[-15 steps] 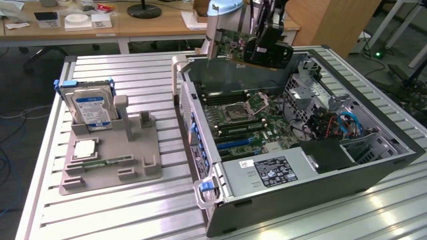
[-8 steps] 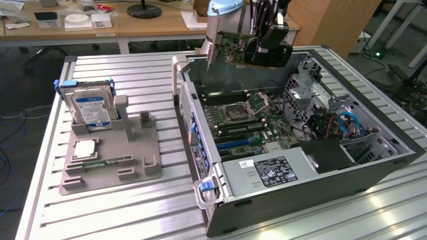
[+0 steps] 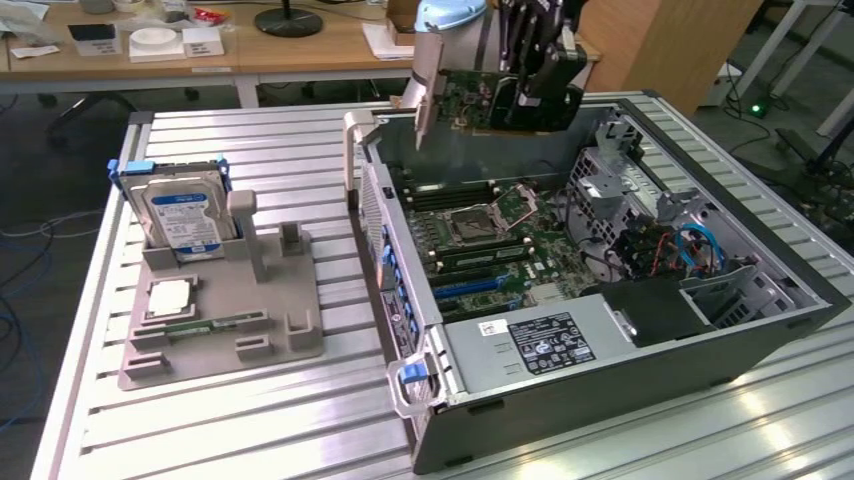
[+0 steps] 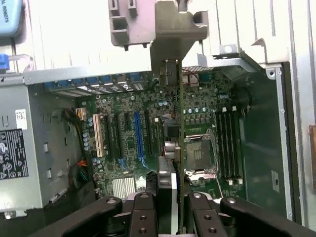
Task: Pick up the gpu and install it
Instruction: 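Insert the gpu into the slot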
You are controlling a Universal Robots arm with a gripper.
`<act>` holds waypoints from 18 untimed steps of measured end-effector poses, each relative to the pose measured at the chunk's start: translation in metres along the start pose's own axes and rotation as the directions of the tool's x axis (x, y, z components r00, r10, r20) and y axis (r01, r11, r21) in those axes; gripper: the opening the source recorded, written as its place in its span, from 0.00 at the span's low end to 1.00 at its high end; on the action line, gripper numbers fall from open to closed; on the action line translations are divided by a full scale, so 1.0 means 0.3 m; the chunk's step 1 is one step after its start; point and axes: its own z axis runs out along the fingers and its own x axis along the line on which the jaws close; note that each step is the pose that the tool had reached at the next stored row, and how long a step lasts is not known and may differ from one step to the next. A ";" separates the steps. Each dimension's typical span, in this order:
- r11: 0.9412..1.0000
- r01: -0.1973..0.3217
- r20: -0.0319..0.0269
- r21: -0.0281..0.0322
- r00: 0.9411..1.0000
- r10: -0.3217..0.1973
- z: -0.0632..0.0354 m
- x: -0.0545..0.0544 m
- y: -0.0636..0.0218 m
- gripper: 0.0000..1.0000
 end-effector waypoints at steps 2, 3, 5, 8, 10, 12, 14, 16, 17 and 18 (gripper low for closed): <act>0.999 0.037 -0.001 0.000 0.999 -0.037 0.001 0.000 0.000 0.28; 0.998 0.055 -0.002 0.000 0.998 -0.055 0.001 0.000 0.000 0.28; 0.996 0.091 -0.003 -0.001 0.996 -0.091 0.002 0.000 0.000 0.28; 0.989 0.145 -0.005 -0.001 0.989 -0.145 0.003 0.000 0.000 0.28; 0.983 0.181 -0.007 -0.002 0.983 -0.181 0.004 0.000 0.000 0.28; 0.976 0.216 -0.008 0.000 0.976 -0.216 0.005 0.000 0.000 0.28; 0.974 0.225 -0.010 0.009 0.974 -0.225 0.008 0.000 0.000 0.28; 0.974 0.225 -0.011 0.021 0.974 -0.225 0.012 0.000 0.000 0.28; 0.974 0.225 -0.012 0.028 0.974 -0.225 0.015 0.000 -0.001 0.28; 0.974 0.225 -0.013 0.035 0.974 -0.225 0.017 0.000 -0.001 0.28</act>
